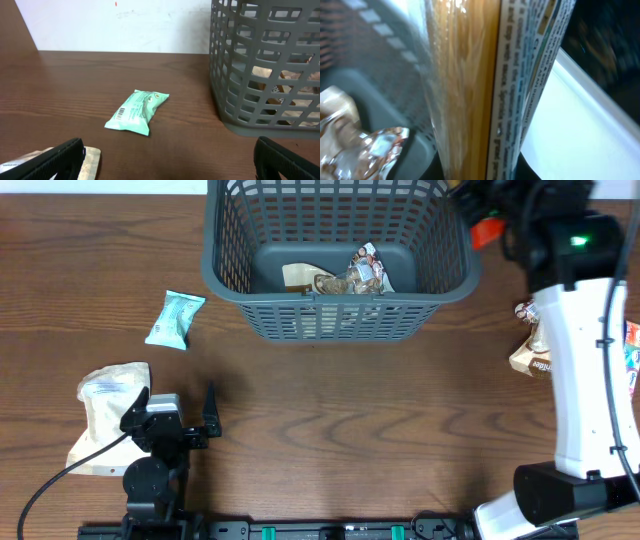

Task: Pack container
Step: 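Lift the orange packet and carry it over the basket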

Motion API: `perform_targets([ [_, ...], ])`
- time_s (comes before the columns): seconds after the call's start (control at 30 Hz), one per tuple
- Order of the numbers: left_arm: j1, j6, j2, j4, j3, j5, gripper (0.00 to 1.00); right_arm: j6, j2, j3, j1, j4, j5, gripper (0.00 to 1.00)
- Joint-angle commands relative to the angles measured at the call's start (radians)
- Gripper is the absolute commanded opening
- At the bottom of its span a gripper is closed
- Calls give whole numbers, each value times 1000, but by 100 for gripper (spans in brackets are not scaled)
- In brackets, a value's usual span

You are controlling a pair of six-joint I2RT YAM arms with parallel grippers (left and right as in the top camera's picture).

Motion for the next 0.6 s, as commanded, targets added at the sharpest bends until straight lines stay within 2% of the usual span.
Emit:
perform_targets([
  [0.0,-4,-6,-7,-6,-31,-8,99,-237,-14,36,61,24,-59,1],
  [0.17,-4,-6,-7,-6,-31,-7,99,-439,34,36,119,-15,-171,1],
  [0.57,-4,-6,-7,-6,-31,-7,99,-472,289,36,144,-104,-191,1],
])
